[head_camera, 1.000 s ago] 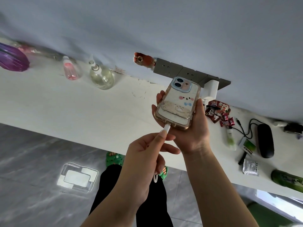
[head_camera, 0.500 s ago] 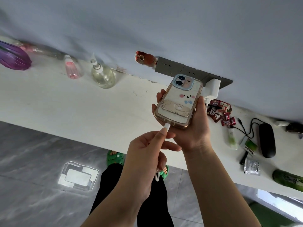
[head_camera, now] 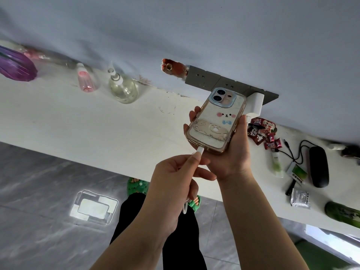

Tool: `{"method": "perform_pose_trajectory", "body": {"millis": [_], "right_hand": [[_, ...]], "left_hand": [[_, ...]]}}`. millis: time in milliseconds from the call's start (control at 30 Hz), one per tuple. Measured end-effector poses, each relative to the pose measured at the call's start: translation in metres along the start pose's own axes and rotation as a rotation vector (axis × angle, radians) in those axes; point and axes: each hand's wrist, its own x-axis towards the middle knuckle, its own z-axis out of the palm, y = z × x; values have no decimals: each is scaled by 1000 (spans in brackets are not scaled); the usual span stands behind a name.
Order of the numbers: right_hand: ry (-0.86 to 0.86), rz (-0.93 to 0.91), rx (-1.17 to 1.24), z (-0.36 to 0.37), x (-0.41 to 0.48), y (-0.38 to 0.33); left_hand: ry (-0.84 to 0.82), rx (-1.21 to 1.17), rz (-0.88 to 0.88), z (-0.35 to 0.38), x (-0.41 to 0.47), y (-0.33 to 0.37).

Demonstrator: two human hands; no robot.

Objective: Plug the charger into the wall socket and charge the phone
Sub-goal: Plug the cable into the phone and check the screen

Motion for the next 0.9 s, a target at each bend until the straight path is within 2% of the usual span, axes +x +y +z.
{"method": "perform_pose_trajectory", "body": {"millis": [300,567,900], "right_hand": [[16,63,108,3,-1,5],[-30,-11,23,1,4,2],[-5,-70,-22,3,9,4]], "left_hand": [[33,45,31,0,-1,1],[13,-18,-10,-5,3,1],[38,-79,-3,-6,7,2]]}}
